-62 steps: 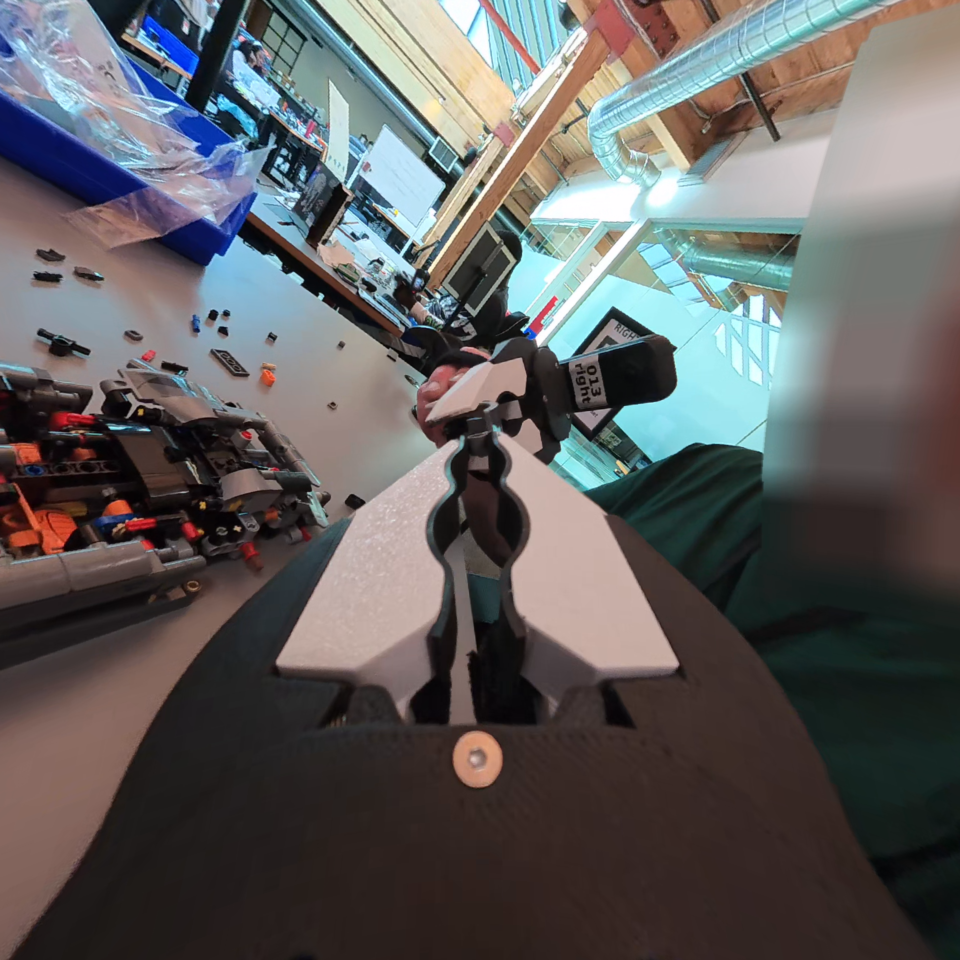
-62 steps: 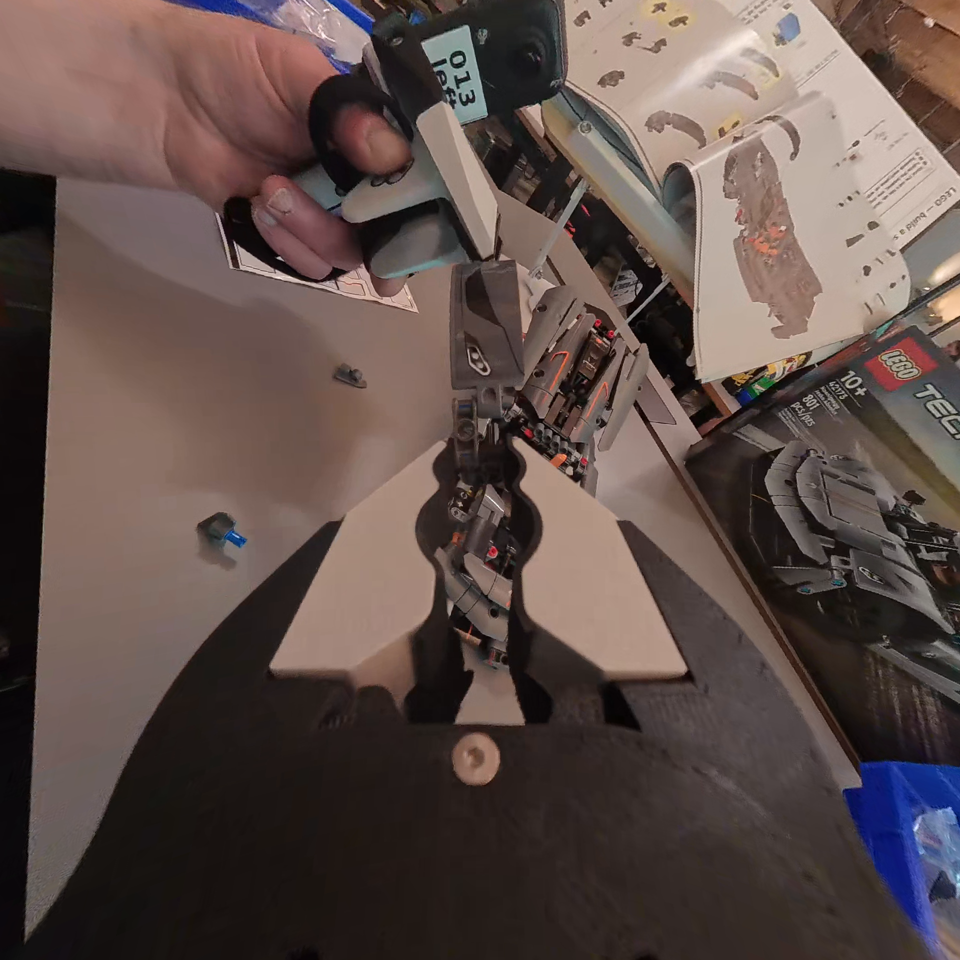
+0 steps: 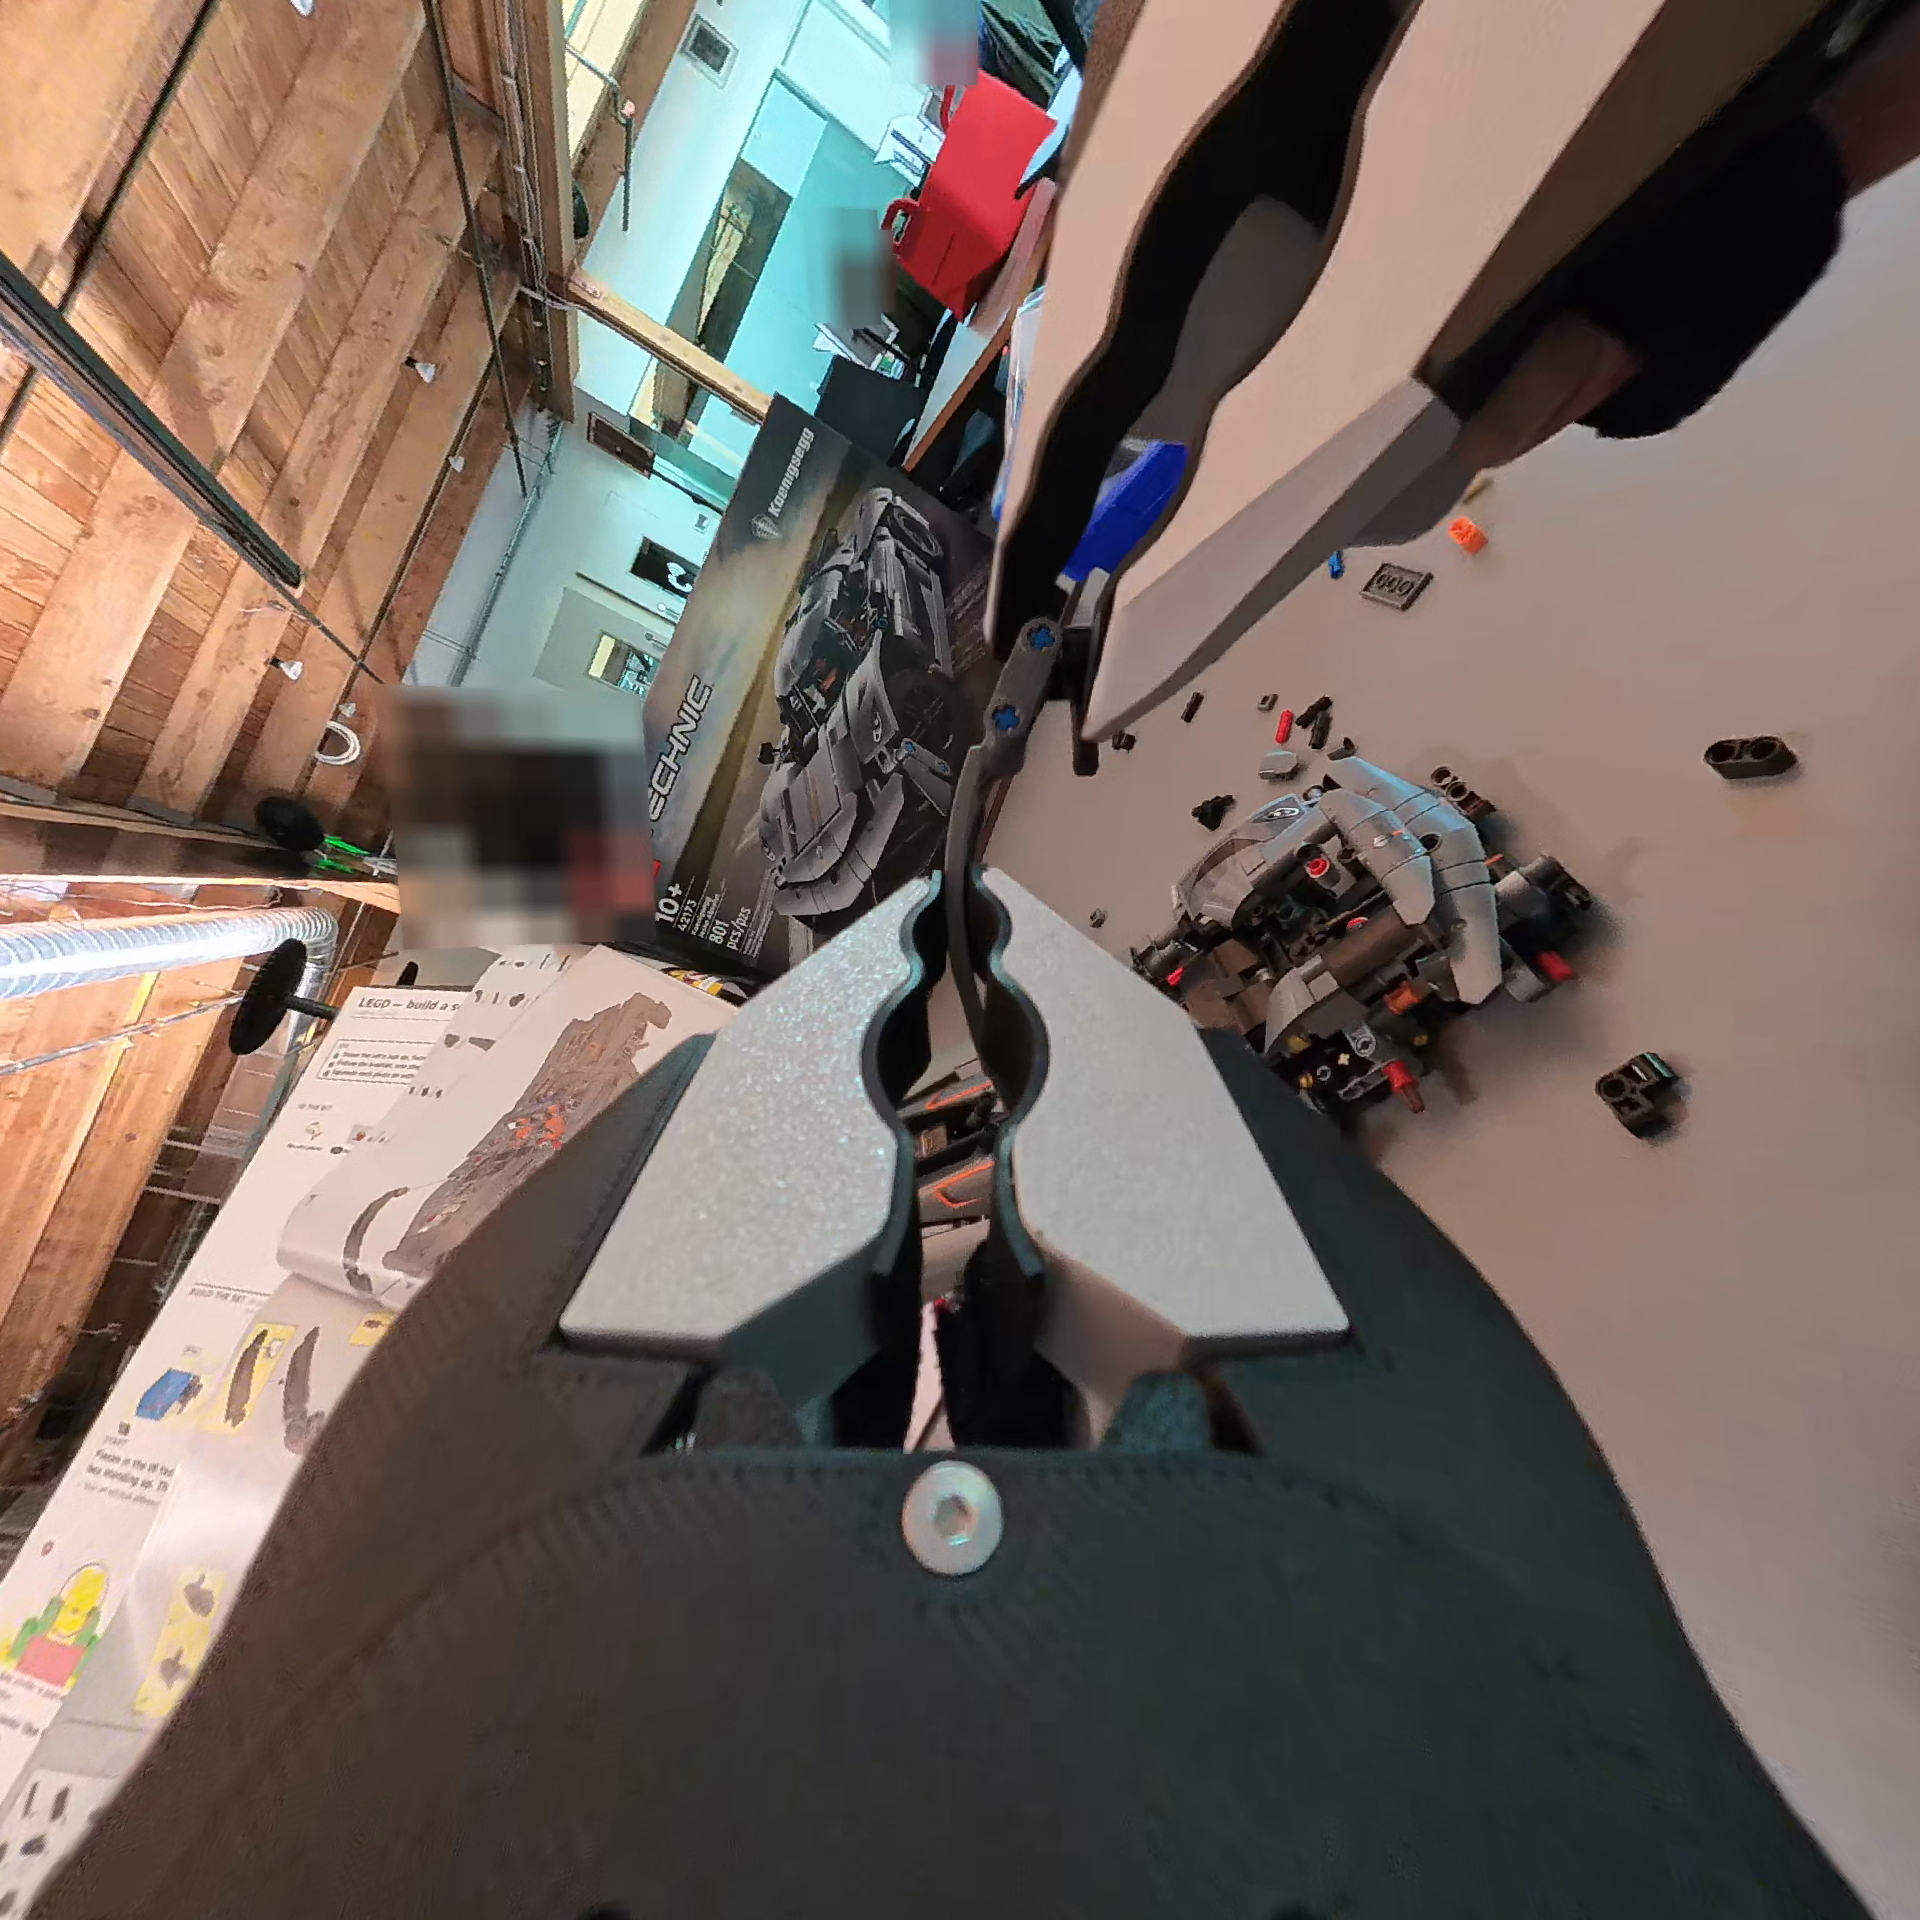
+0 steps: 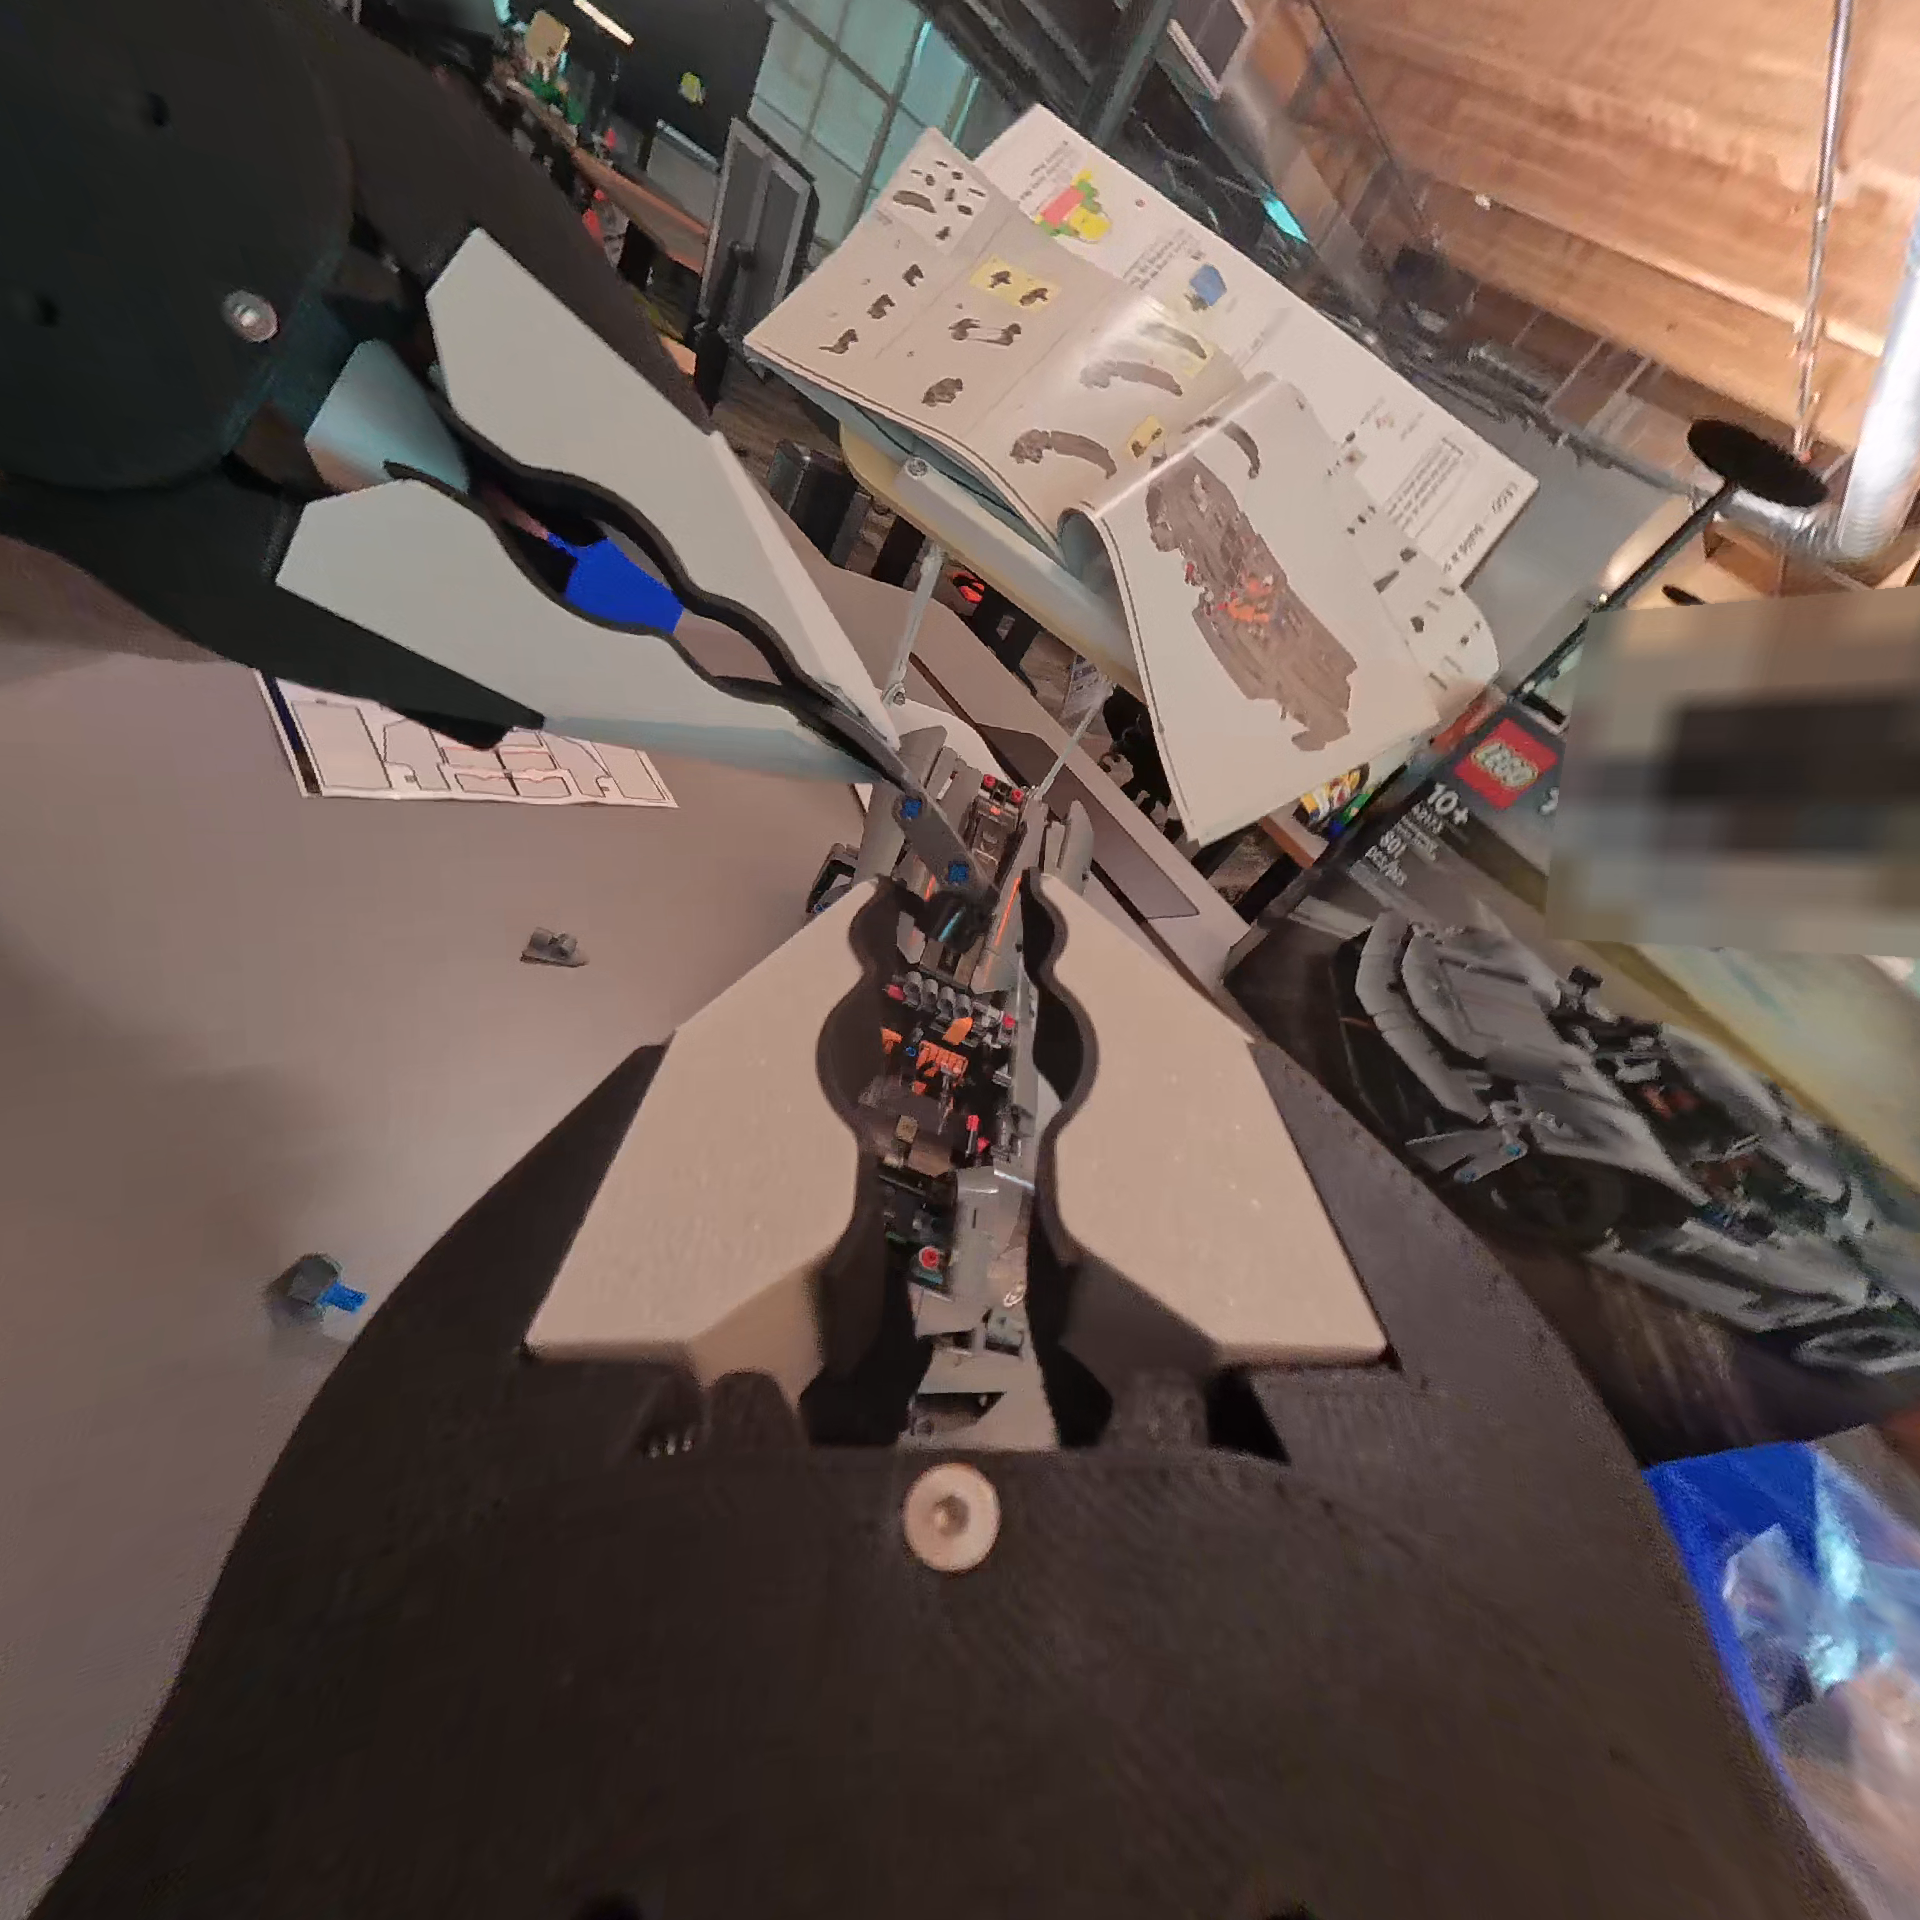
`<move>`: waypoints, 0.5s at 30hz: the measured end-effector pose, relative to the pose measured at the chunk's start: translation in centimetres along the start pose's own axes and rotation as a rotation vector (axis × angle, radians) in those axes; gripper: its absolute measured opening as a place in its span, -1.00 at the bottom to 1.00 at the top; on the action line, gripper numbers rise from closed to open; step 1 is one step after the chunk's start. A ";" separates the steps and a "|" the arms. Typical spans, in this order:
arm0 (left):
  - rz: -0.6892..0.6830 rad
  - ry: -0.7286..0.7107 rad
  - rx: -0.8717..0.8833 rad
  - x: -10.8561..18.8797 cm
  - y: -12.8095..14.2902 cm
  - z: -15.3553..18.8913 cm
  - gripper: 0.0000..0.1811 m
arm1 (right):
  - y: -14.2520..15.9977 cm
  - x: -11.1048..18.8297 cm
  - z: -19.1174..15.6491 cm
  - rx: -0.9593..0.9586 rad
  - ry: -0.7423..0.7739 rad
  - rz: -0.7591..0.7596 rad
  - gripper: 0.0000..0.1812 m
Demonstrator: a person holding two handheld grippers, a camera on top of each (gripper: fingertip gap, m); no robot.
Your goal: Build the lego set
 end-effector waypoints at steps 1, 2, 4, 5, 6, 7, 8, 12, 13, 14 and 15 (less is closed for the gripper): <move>0.003 0.005 -0.006 0.1 -0.1 -0.1 -1.00 | -0.2 -0.2 -0.1 0.029 -0.017 -0.003 -0.74; -0.004 0.001 -0.015 0.2 -0.1 -0.1 -1.00 | -0.3 -0.4 -0.2 0.049 -0.037 -0.013 -0.75; -0.005 -0.008 -0.021 0.4 0.0 -0.3 -1.00 | -0.5 -0.8 -0.4 0.081 -0.061 -0.013 -0.78; -0.008 -0.010 -0.019 0.6 0.1 -0.3 -1.00 | -0.5 -1.0 -0.4 0.088 -0.066 -0.017 -0.80; -0.008 -0.012 -0.016 0.7 0.2 -0.4 -1.00 | -0.6 -1.1 -0.4 0.091 -0.070 -0.018 -0.80; -0.006 -0.016 -0.012 0.9 0.2 -0.5 -1.00 | -0.7 -1.3 -0.5 0.094 -0.073 -0.016 -0.80; -0.005 -0.022 -0.005 1.0 0.3 -0.6 -1.00 | -0.8 -1.4 -0.6 0.095 -0.074 -0.011 -0.80; -0.005 -0.039 -0.003 1.5 0.4 -0.9 -1.00 | -1.0 -1.8 -0.9 0.095 -0.074 0.000 -0.80; -0.004 -0.041 0.005 1.6 0.4 -1.0 -1.00 | -1.1 -1.9 -0.9 0.092 -0.074 0.000 -0.80; -0.002 -0.043 0.005 1.7 0.4 -1.0 -1.00 | -1.2 -2.0 -0.9 0.088 -0.073 0.004 -0.79; 0.001 -0.046 0.001 1.8 0.5 -1.0 -1.00 | -1.2 -2.0 -1.0 0.087 -0.072 0.008 -0.79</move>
Point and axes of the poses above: each gripper's, where its closed fingertips meet, x back along the fingers, y out of its underside, z = x × y across the jaws, the point moved 9 cm from there along x, back along the fingers, and after that the axes turned 13 degrees about z, right-handed, at the moved point
